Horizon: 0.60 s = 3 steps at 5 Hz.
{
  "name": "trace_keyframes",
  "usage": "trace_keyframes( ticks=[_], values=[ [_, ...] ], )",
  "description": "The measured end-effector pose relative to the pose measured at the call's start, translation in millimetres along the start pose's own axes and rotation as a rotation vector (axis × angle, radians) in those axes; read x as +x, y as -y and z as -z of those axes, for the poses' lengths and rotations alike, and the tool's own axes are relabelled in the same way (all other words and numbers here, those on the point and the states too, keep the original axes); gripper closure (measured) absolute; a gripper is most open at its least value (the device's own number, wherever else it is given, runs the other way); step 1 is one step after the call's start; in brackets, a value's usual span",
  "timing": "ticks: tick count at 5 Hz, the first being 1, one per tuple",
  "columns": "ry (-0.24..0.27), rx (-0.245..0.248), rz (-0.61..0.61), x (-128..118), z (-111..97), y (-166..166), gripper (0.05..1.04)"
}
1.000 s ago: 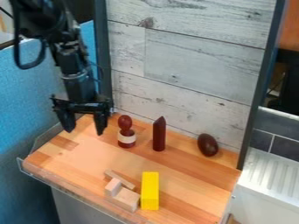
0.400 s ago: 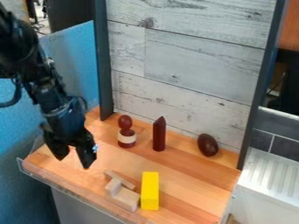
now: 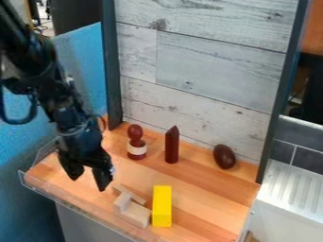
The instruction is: Move the l-shape block to the middle of the table
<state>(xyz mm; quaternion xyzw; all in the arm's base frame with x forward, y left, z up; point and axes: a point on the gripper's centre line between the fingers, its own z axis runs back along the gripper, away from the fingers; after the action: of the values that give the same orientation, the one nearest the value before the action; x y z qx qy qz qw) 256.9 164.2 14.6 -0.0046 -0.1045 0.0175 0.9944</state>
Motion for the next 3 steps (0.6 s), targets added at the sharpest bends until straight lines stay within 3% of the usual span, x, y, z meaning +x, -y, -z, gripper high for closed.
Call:
trace_keyframes(
  ticks=[3],
  values=[
    [-0.015,-0.005,0.021,1,15,26,0.083]
  ],
)
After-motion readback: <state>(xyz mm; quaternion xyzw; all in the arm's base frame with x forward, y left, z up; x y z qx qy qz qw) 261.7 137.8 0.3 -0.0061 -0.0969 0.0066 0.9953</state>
